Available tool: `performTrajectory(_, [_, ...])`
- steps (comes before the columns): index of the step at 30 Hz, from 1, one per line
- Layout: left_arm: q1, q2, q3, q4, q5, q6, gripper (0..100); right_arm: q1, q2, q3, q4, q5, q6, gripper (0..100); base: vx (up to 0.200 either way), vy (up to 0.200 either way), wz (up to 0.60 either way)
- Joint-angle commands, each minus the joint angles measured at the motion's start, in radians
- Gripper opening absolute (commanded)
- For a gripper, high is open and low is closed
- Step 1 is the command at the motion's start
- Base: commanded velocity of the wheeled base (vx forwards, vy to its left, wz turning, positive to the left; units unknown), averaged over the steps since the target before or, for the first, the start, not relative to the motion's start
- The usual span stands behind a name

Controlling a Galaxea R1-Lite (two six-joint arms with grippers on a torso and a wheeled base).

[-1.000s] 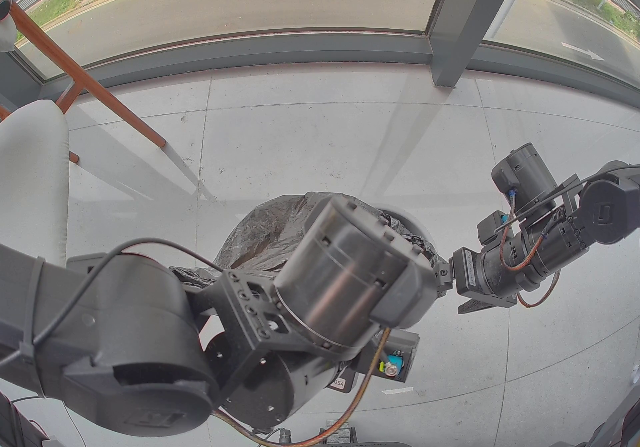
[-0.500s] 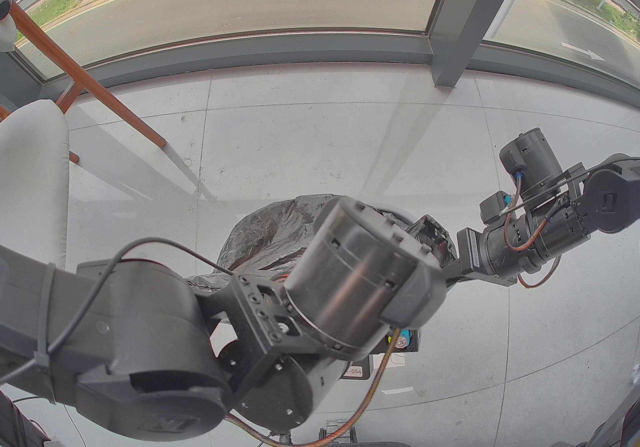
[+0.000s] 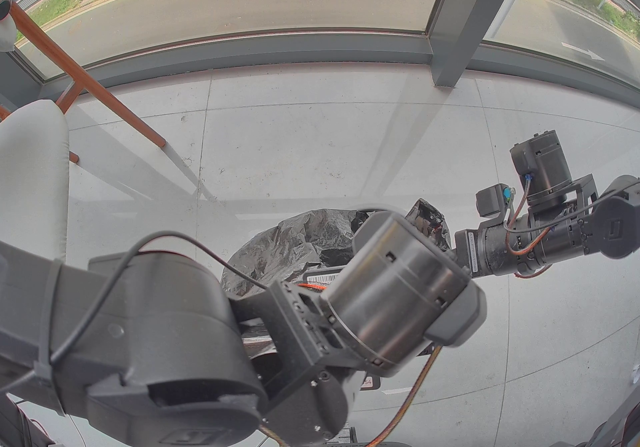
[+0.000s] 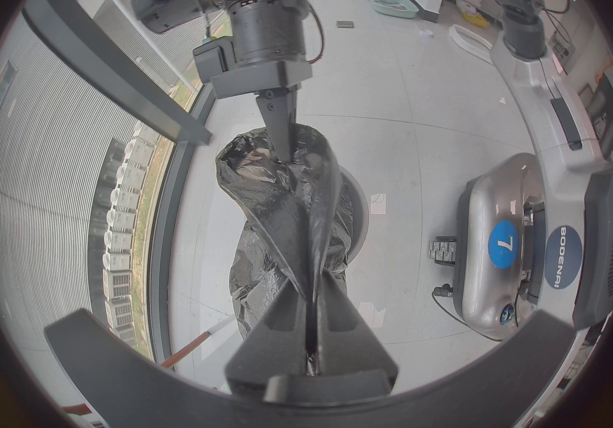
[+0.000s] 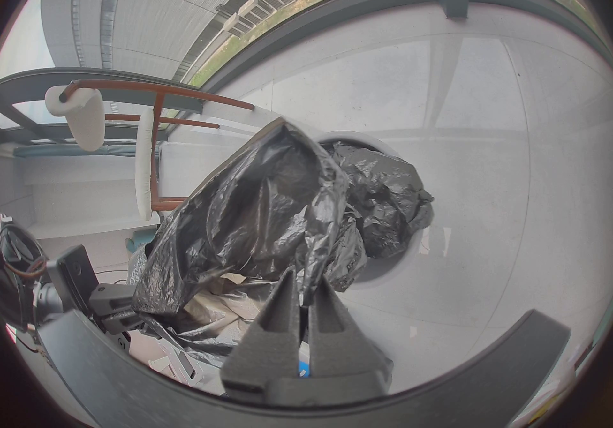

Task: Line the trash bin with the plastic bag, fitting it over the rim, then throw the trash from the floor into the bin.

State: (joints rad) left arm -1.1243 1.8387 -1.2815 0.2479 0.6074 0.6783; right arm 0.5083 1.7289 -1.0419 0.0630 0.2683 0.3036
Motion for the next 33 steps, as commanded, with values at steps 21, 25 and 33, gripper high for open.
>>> performTrajectory(21, [0.003, 0.136, -0.041, -0.03, 0.031, -0.157, 0, -0.103, 0.061, 0.046, -0.255, -0.003, 0.017, 0, 0.0, 0.0, 0.0])
performTrajectory(25, [0.001, 0.174, -0.076, -0.076, 0.037, -0.16, 0, -0.168, 0.027, 0.046, -0.255, 0.023, -0.008, 0, 0.0, 0.0, 0.0])
performTrajectory(33, [-0.048, 0.274, -0.16, -0.071, 0.032, -0.226, 0, -0.241, -0.015, 0.138, -0.255, 0.109, -0.009, 0, 0.0, 0.0, 0.0])
